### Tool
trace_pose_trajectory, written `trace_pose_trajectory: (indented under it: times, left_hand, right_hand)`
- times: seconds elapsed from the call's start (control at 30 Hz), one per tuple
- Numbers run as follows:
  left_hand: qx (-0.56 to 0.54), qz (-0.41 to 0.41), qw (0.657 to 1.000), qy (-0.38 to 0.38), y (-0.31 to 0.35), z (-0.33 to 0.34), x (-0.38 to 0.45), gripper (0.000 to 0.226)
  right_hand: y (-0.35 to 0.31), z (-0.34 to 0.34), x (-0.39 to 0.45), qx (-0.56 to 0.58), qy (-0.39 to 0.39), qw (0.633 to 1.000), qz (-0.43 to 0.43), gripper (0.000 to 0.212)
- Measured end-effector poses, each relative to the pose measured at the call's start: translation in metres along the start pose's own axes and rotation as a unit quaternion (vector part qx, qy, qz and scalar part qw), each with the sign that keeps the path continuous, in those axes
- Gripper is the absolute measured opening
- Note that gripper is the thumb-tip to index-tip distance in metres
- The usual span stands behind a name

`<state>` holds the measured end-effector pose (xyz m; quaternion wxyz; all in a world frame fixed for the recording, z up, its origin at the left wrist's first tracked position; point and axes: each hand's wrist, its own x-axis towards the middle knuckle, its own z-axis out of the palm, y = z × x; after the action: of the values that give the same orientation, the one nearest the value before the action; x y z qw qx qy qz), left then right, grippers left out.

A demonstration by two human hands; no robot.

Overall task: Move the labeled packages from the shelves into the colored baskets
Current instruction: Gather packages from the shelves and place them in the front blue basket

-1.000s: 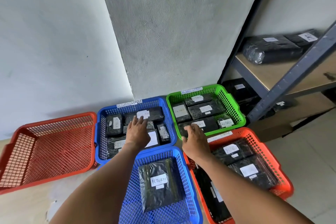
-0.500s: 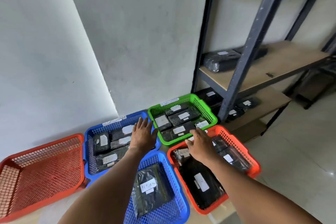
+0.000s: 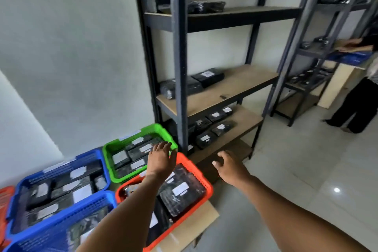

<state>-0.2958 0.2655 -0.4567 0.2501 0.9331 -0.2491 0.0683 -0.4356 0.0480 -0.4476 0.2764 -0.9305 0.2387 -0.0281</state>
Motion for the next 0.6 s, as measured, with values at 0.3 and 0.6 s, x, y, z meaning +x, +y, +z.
trace_pose_trajectory:
  times: [0.3, 0.6]
  left_hand:
    - [-0.057, -0.005, 0.998, -0.016, 0.120, 0.074, 0.033, 0.039]
    - [-0.109, -0.093, 0.990, -0.015, 0.157, 0.163, 0.132, 0.037]
  right_hand:
    - [0.100, -0.089, 0.040, 0.043, 0.018, 0.998, 0.048, 0.045]
    - [0.167, -0.117, 0.147, 0.046, -0.022, 0.997, 0.050, 0.046]
